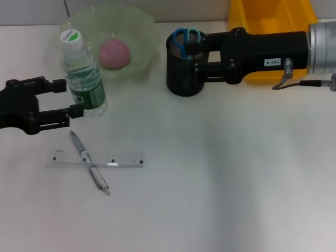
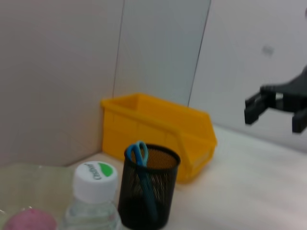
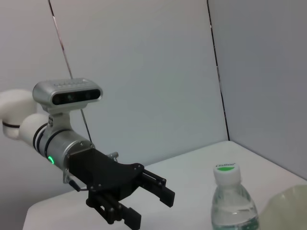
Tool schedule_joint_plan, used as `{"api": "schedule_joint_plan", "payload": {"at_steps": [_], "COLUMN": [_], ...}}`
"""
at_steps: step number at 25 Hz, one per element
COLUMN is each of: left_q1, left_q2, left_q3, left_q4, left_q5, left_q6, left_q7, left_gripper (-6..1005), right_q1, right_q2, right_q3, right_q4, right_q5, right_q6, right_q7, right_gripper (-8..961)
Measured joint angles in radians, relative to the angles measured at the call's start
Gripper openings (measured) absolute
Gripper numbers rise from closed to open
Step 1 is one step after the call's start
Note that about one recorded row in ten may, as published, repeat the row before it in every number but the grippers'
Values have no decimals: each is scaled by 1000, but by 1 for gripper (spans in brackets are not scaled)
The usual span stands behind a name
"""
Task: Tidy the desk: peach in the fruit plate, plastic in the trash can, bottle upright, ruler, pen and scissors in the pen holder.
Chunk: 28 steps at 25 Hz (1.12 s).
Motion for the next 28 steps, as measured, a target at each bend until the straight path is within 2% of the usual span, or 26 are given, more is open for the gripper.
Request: {"api": "schedule_joint_plan", "payload": {"at_steps": [1,2,4,6,7,8,10,11,12,13,16,22,23,25,26,28], "left_q1": [-7,-7,-12,-18,-18,-35,-41,-62,-62,-83,-92,-93,-85,-85,-96,-102], "left_q2": [-24,-24,-55,-68,-68,-72,-72,-71,-71,-67,-68,-69,-71,-71,-68,-73], "left_q3": [-2,-2,-7,-11,-11,-11,-11,-12,-12,-14,-14,-13,-1,1,3,0], "left_q4": [35,35,36,28,28,1,-10,-49,-49,-84,-94,-95,-12,4,44,83], "left_q5": [45,45,59,62,62,64,63,64,64,66,68,71,121,132,195,244], "left_q6": [0,0,-10,-14,-14,-17,-17,-16,-16,-13,-12,-15,-2,1,8,5], "left_q7": [-4,-4,36,68,68,86,88,91,91,92,92,91,26,5,-80,-139], "left_gripper": [757,757,757,757,757,756,756,756,756,756,755,754,754,754,754,754], "right_q1": [-10,-10,-28,-66,-66,-94,-105,-123,-123,-131,-151,-174,-202,-215,-226,-233], "right_q2": [0,0,0,0,0,1,2,3,3,3,4,4,2,0,0,0], "right_q3": [0,0,0,-6,-6,-11,-11,-11,-11,-10,-9,2,4,7,27,65], "right_q4": [10,10,28,89,89,146,176,251,251,304,363,458,468,470,476,482], "right_q5": [23,23,58,139,139,199,224,274,274,297,302,319,340,353,367,370], "right_q6": [0,0,-2,-18,-18,-40,-53,-91,-91,-124,-165,-170,-182,-184,-182,-186], "right_q7": [-6,-6,-41,-186,-186,-315,-368,-480,-480,-567,-708,-844,-860,-865,-879,-897], "right_gripper": [608,608,608,609,609,609,609,609,609,609,608,608,608,608,608,609]}}
